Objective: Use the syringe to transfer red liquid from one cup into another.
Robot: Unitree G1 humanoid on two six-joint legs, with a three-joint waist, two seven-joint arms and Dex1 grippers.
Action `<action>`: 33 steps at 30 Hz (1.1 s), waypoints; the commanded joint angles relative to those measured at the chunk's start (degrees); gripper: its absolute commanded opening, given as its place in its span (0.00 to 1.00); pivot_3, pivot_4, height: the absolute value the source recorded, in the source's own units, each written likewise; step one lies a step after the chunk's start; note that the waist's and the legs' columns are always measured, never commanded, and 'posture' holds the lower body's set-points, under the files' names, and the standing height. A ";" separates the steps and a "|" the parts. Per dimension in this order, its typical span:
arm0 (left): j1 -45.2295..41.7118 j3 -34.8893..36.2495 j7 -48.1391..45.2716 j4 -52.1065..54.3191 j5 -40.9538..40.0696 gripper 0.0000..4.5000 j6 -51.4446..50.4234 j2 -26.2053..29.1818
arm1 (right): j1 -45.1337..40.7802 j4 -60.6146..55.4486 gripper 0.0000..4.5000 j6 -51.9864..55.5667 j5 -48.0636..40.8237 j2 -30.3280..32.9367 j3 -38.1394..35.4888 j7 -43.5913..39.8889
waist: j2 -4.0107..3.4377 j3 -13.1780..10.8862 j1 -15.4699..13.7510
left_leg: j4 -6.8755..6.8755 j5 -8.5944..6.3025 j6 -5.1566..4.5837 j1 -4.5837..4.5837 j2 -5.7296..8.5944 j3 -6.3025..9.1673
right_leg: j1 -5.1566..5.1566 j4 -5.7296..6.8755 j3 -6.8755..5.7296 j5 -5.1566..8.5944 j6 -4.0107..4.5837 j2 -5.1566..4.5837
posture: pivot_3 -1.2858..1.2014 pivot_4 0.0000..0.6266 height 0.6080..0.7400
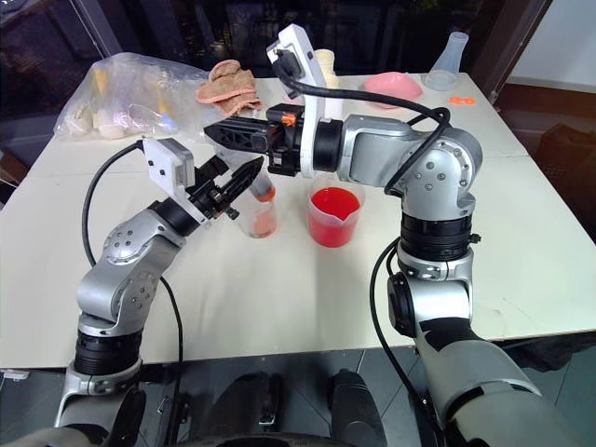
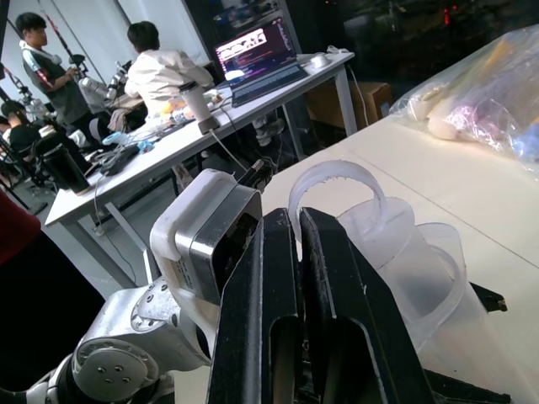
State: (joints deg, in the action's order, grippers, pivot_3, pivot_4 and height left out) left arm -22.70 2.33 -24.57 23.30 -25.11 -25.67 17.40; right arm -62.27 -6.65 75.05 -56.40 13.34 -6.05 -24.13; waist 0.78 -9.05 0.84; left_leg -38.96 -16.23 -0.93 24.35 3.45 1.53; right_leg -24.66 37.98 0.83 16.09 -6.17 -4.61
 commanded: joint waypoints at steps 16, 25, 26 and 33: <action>-1.09 4.37 2.26 7.91 -4.44 0.34 -3.51 2.58 | 1.84 3.24 0.02 -1.70 4.38 1.50 4.13 -3.87 | -0.02 -0.01 0.00 | 0.00 0.00 0.00 0.00 0.00 0.00 | 0.00 0.00 0.00 0.00 0.00 0.00 | 0.52 0.24 1.00; -1.24 5.53 2.64 9.34 -6.17 0.34 -5.45 4.59 | 2.26 7.61 0.02 -5.36 8.04 3.00 5.58 -6.33 | -0.04 -0.02 0.02 | 0.01 0.01 0.02 0.00 0.00 0.00 | 0.00 -0.01 0.00 0.00 0.00 0.00 | 0.52 0.24 1.00; -1.39 5.84 2.63 9.37 -6.34 0.34 -5.59 4.99 | 2.32 8.00 0.02 -5.67 8.36 3.18 5.54 -6.54 | -0.04 -0.02 0.02 | 0.01 0.01 0.02 0.00 0.00 0.00 | 0.00 -0.01 0.00 0.00 0.00 0.00 | 0.52 0.24 1.00; -1.32 5.99 2.76 9.17 -6.98 0.34 -5.46 5.93 | 2.41 8.94 0.02 -7.00 9.08 3.93 5.66 -7.21 | -0.05 -0.03 0.01 | 0.01 0.01 0.02 0.00 0.00 0.00 | -0.01 -0.01 0.00 0.00 0.00 0.00 | 0.52 0.24 1.00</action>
State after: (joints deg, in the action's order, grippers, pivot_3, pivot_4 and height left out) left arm -22.19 4.24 -22.15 26.28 -30.53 -33.71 22.87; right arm -61.17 0.53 67.15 -50.25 15.70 -0.54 -32.46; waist 0.73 -9.08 0.85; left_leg -38.95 -16.22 -0.90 24.34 3.45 1.53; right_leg -24.66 37.97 0.83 16.09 -6.17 -4.61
